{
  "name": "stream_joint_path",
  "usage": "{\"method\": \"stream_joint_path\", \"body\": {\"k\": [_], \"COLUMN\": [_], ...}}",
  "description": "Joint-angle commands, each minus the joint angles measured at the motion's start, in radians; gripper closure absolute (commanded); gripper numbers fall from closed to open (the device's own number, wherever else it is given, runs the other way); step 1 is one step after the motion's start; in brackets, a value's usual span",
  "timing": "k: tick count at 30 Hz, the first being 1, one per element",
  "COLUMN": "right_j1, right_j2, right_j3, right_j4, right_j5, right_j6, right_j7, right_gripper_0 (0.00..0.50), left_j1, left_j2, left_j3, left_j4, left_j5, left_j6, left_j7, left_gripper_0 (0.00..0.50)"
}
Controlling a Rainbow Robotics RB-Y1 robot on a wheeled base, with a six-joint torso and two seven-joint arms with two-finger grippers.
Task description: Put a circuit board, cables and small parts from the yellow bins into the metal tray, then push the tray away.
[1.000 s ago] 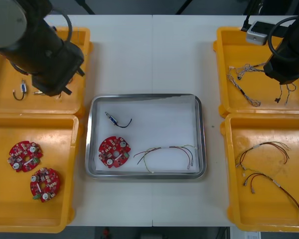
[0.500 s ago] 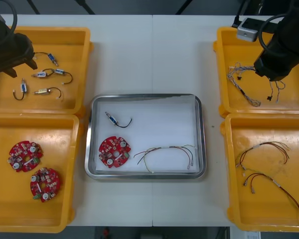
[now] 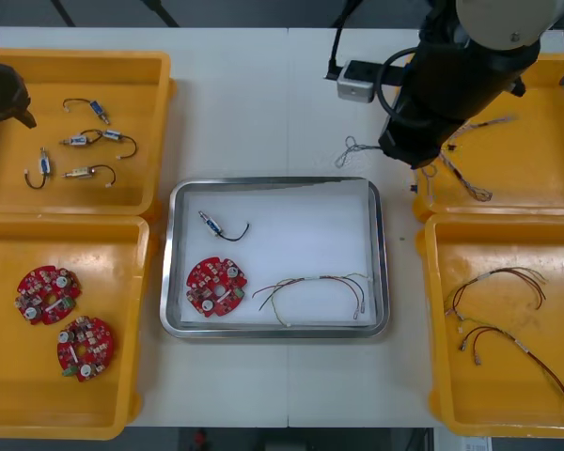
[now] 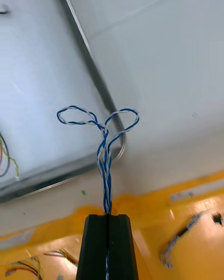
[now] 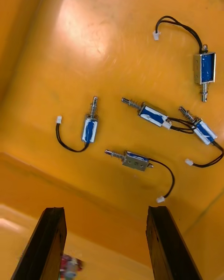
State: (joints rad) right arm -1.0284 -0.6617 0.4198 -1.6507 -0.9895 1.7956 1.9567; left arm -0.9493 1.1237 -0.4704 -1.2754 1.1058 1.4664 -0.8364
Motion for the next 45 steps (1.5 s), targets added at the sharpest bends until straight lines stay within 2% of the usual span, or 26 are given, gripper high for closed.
{"method": "stream_joint_path", "body": {"k": [1,6,13,24,28,30,33,37,41,44,45], "right_j1": [-0.045,-0.045,-0.044,-0.042,-0.041,-0.041,-0.041,-0.041,-0.042,-0.041,-0.041], "right_j2": [0.021,0.047,0.077,0.086,0.102,0.119,0.131,0.131,0.131,0.131,0.131], "right_j3": [0.079,0.171,0.258,0.416,0.433,0.435,0.447,0.478,0.478,0.478,0.478], "right_j4": [-0.015,-0.026,-0.024,-0.004,0.026,0.058,0.088,0.108,0.111,0.111,0.111], "right_j5": [-0.037,-0.003,0.031,0.077,0.088,0.103,0.118,0.135,0.132,0.127,0.124], "right_j6": [-0.079,-0.163,-0.222,-0.34,-0.369,-0.381,-0.409,-0.455,-0.453,-0.453,-0.453], "right_j7": [0.068,0.096,0.108,0.093,0.091,0.093,0.096,0.085,0.077,0.07,0.067], "right_gripper_0": [0.5,0.5,0.5,0.5,0.5,0.5,0.5,0.5,0.499,0.472,0.375], "left_j1": [-0.039,-0.039,-0.039,-0.039,-0.039,-0.039,-0.039,-0.037,-0.039,-0.039,-0.039], "left_j2": [0.041,0.03,0.021,-0.071,-0.088,-0.09,-0.091,-0.097,-0.099,-0.099,-0.099], "left_j3": [0.026,-0.022,-0.086,-0.094,-0.116,-0.175,-0.221,-0.235,-0.26,-0.293,-0.301], "left_j4": [0.047,0.085,0.111,0.248,0.278,0.284,0.283,0.284,0.284,0.284,0.284], "left_j5": [-0.009,-0.011,-0.015,-0.063,-0.075,-0.072,-0.063,-0.052,-0.044,-0.023,-0.015], "left_j6": [-0.041,-0.097,-0.161,-0.265,-0.307,-0.371,-0.409,-0.417,-0.419,-0.448,-0.456], "left_j7": [-0.161,-0.266,-0.262,-0.276,-0.282,-0.277,-0.273,-0.271,-0.271,-0.265,-0.263], "left_gripper_0": [0.0,0.0,0.0,0.0,0.0,0.0,0.0,0.0,0.0,0.0,0.0]}}
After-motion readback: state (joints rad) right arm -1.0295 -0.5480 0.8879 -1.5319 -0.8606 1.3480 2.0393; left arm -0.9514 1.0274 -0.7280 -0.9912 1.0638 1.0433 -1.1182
